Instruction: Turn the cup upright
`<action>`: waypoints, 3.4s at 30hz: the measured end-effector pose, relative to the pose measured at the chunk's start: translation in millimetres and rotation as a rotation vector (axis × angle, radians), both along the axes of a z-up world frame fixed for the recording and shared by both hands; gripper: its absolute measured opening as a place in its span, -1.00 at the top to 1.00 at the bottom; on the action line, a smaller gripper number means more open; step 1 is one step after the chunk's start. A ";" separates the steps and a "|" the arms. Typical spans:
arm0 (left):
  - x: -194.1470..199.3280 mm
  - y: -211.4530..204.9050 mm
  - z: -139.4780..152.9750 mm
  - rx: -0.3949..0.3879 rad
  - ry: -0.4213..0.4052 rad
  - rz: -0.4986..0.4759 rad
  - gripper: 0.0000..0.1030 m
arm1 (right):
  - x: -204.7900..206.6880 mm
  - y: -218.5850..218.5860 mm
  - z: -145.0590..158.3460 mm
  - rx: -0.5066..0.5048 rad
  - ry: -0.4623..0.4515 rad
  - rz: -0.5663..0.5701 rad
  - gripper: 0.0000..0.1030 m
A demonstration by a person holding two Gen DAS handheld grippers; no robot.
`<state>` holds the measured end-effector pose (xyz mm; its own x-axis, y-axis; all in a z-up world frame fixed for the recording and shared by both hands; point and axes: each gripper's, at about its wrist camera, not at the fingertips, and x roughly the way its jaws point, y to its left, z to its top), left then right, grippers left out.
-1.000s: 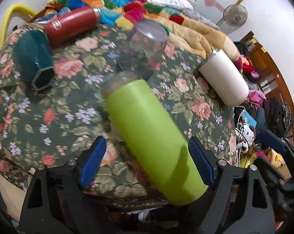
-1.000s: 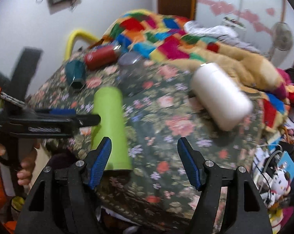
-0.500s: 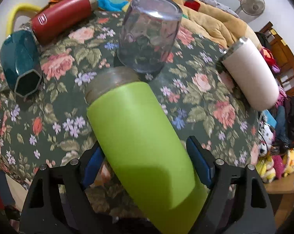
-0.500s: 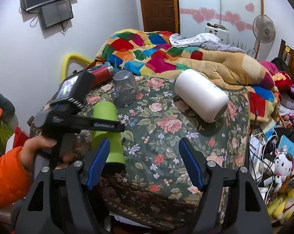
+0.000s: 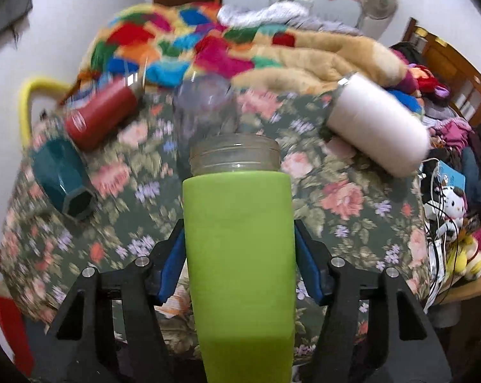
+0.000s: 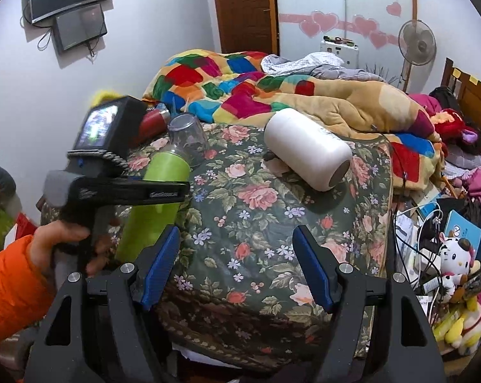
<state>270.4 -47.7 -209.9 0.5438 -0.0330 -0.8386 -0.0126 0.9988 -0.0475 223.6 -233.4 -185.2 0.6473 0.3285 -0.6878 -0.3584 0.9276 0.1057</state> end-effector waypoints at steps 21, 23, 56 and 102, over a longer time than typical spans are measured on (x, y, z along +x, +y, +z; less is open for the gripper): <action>-10.1 -25.2 52.9 0.082 -0.186 -0.110 -0.20 | 6.0 0.5 9.3 0.018 -0.027 -0.020 -0.36; -7.9 -25.3 48.5 0.088 -0.178 -0.110 -0.20 | 7.6 0.4 8.6 0.017 -0.022 -0.022 -0.36; -141.3 17.3 150.2 -0.006 -0.435 -0.095 -0.34 | -60.7 3.2 88.6 0.093 -0.267 -0.029 -0.36; -288.5 24.4 208.7 0.017 -0.839 0.064 -0.99 | -165.5 7.1 142.1 0.217 -0.578 -0.062 -1.00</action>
